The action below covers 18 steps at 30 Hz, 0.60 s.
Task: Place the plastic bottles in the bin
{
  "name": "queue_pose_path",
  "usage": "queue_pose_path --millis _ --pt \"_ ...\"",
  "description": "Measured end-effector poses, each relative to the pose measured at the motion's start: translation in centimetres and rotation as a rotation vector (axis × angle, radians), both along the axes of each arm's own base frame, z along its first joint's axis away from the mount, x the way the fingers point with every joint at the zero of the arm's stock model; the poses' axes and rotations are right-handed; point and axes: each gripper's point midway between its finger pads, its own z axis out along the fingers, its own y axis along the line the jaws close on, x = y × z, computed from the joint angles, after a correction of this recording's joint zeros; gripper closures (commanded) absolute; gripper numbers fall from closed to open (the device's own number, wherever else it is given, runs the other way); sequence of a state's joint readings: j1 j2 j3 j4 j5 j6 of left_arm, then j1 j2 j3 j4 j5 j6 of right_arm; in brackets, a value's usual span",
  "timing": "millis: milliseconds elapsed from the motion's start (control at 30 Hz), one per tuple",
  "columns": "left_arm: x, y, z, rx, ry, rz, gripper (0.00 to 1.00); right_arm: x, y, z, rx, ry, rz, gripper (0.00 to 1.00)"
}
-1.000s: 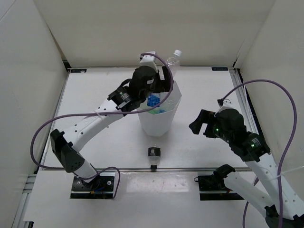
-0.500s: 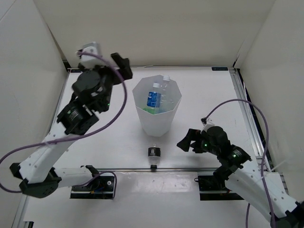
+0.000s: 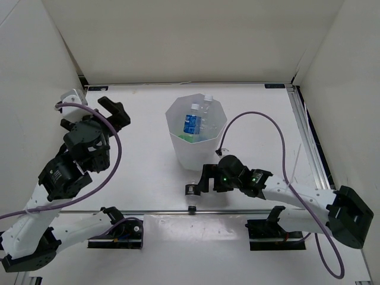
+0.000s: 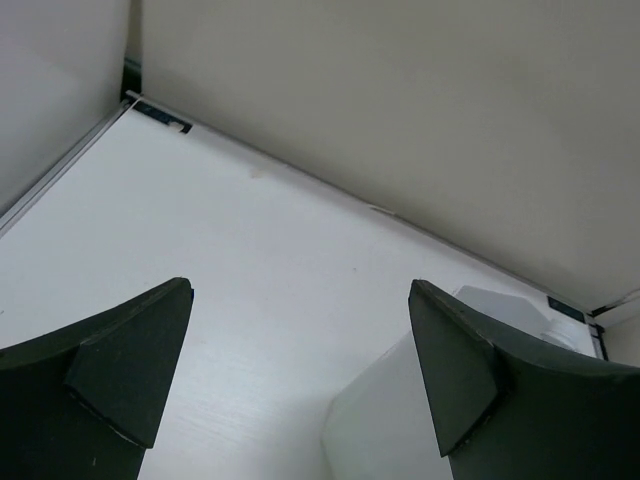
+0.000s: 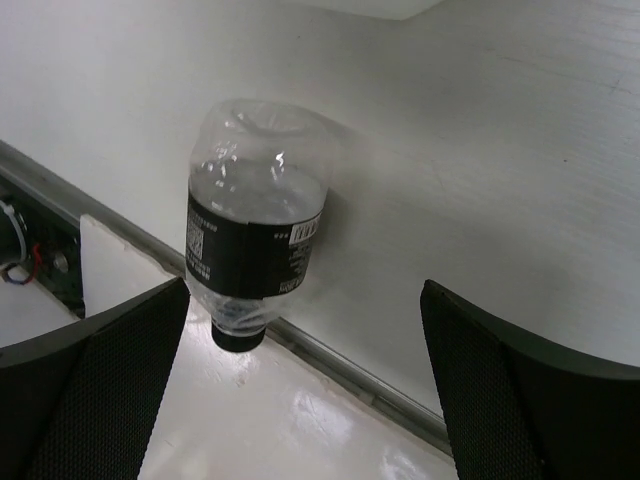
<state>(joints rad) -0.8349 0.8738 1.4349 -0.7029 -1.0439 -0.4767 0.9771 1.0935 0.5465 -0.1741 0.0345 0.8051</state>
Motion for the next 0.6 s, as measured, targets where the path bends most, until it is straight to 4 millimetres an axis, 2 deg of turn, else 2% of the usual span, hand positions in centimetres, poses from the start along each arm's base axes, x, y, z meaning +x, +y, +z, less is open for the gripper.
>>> queue_pose_path --millis 200,400,600 --pt "-1.7 2.1 -2.3 -0.008 0.065 0.048 0.0 0.5 0.6 -1.1 -0.001 0.07 -0.09 0.0" --pt "-3.1 3.8 -3.1 -0.025 0.081 0.071 0.0 0.7 2.7 -0.4 0.086 0.095 -0.12 0.01" --pt "-3.3 4.1 -3.7 -0.012 0.099 0.08 0.0 0.2 3.3 -3.1 0.044 0.166 -0.129 0.04"
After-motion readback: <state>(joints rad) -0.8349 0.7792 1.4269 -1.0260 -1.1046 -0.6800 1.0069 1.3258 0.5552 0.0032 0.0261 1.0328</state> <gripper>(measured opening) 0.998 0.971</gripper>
